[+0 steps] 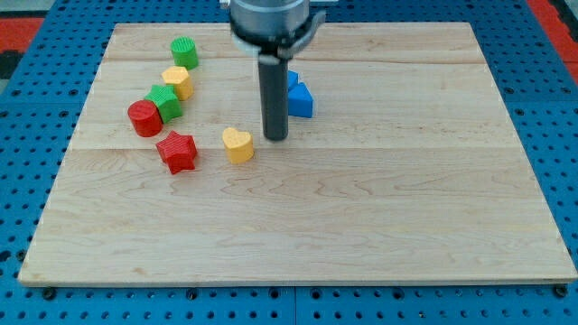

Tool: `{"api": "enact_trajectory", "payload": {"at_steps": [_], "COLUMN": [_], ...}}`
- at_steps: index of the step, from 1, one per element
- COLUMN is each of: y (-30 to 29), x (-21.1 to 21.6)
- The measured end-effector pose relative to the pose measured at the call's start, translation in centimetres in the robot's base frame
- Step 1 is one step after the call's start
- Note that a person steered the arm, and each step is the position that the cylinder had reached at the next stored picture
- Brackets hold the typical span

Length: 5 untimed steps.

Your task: Separate the hexagon from the green star

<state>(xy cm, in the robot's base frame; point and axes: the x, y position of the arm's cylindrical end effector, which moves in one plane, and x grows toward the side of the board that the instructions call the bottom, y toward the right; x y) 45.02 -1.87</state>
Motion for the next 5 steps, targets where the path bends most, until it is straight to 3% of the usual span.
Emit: {"api": "enact_trajectory", "payload": {"at_steps": [1, 2, 3, 4, 5], "y": [3.4, -7.9, -16.0, -25.0, -28.6], "x": [6.9, 6.4, 10.1, 5.4, -1.8]}}
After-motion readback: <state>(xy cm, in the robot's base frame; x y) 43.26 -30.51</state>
